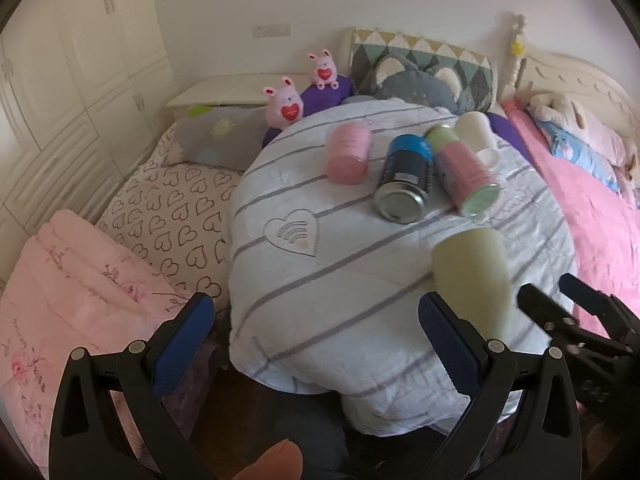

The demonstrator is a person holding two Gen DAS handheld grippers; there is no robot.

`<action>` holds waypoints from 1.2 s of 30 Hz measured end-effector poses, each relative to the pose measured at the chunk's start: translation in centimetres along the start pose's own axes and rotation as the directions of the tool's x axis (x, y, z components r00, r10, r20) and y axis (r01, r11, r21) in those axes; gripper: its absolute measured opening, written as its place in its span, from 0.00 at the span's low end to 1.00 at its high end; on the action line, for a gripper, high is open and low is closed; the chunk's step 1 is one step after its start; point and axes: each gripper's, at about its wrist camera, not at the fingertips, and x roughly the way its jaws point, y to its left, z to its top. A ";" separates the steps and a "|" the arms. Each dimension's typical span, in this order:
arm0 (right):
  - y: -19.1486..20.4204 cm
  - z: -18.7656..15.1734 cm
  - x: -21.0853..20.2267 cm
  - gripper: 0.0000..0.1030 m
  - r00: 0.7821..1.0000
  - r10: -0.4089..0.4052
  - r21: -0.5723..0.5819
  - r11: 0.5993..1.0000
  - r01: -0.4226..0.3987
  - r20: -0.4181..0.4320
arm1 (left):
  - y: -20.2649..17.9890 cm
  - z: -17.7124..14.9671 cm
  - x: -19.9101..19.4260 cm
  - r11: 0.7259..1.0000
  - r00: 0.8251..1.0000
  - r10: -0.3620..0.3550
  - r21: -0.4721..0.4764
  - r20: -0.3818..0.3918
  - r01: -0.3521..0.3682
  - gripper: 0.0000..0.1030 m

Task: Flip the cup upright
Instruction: 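Lift the green cup with the right gripper and carry it toward the left tool, then grasp the green cup with the left gripper while the right gripper holds it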

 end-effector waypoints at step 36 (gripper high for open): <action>-12.1 -2.1 -5.0 0.80 0.994 0.048 0.138 0.988 -0.062 0.098 | -12.0 -1.0 -2.8 0.999 0.999 0.021 0.043 -0.039 -0.019 1.00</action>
